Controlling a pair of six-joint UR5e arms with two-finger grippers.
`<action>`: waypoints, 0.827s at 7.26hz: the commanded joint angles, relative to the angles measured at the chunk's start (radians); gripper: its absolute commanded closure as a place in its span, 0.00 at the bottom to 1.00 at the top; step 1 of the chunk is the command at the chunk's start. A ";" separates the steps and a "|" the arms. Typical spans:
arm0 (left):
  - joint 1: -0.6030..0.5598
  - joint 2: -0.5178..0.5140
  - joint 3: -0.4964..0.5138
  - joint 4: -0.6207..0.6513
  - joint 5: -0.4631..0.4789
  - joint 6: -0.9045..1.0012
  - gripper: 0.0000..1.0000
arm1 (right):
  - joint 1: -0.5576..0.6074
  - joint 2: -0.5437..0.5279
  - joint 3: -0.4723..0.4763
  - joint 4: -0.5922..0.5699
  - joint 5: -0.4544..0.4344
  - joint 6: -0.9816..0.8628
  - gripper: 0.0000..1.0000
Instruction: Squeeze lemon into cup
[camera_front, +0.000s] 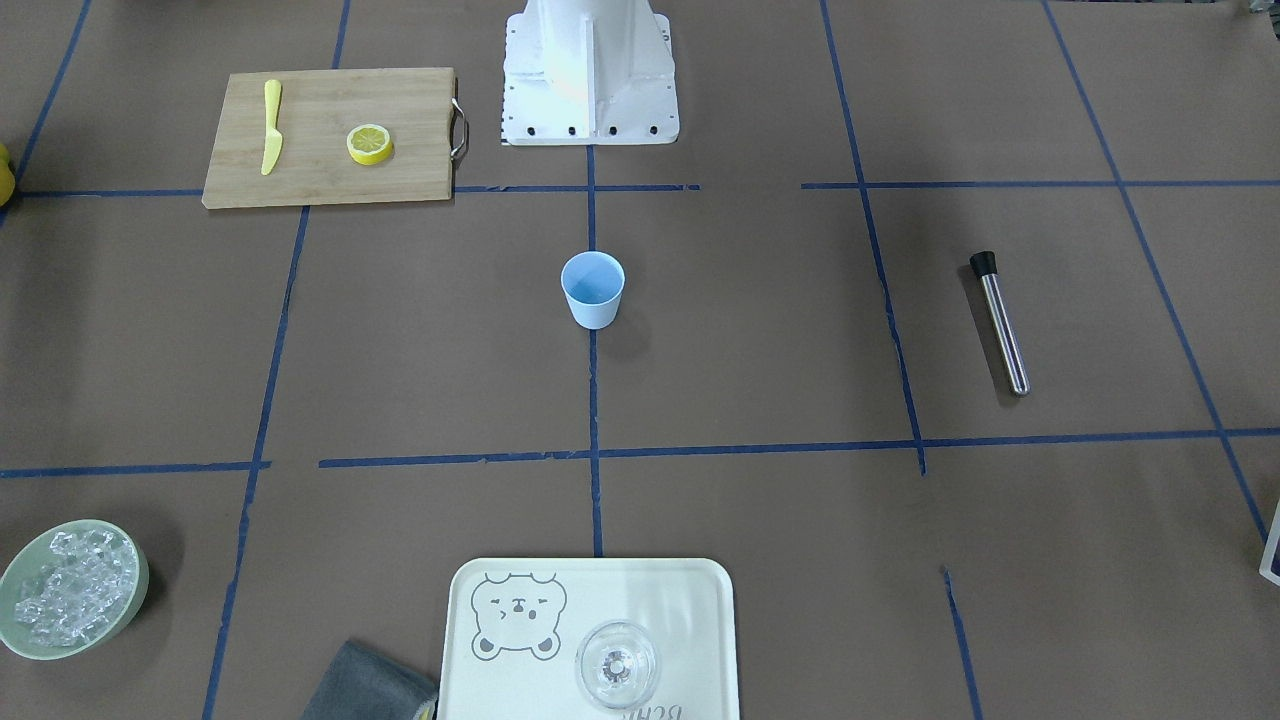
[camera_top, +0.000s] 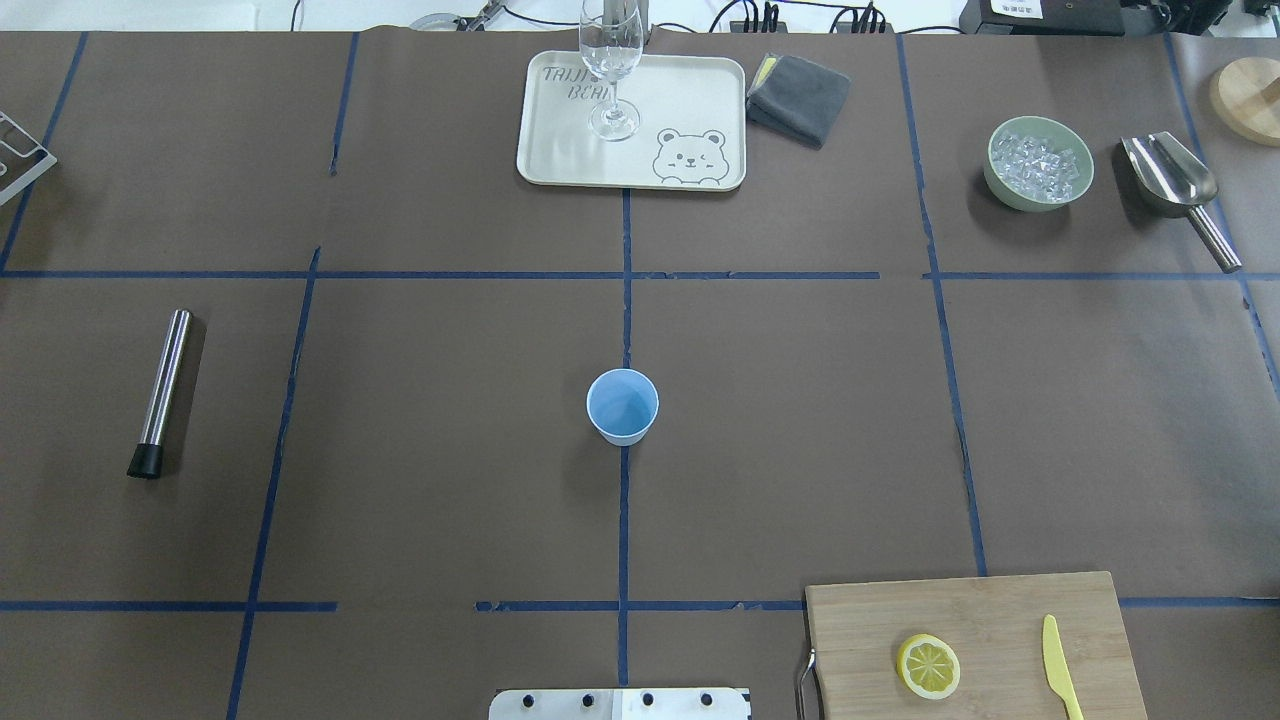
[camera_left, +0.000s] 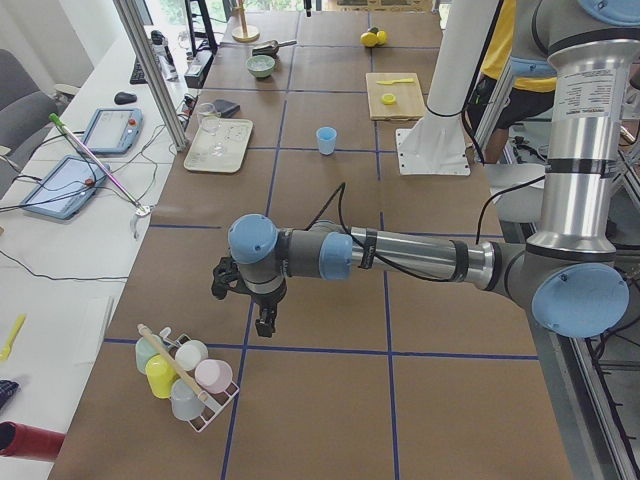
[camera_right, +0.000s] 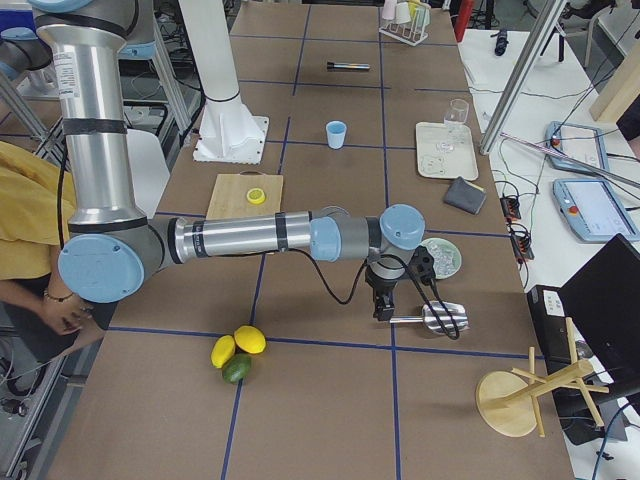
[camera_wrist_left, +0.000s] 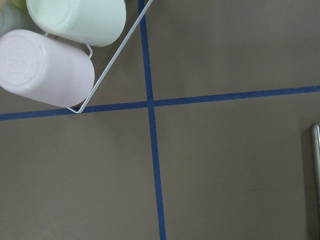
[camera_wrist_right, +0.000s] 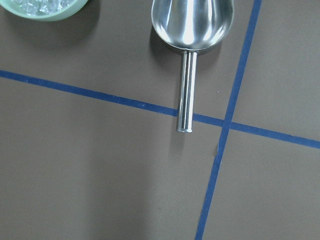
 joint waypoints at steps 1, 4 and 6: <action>0.001 -0.014 -0.010 0.003 -0.004 0.000 0.00 | 0.001 0.000 0.019 -0.001 -0.035 0.023 0.00; 0.000 -0.005 -0.025 -0.003 0.002 -0.001 0.00 | -0.001 0.011 0.020 -0.001 -0.036 0.029 0.00; 0.000 -0.008 -0.029 -0.004 0.005 0.000 0.00 | -0.002 -0.004 0.043 0.001 -0.001 0.025 0.00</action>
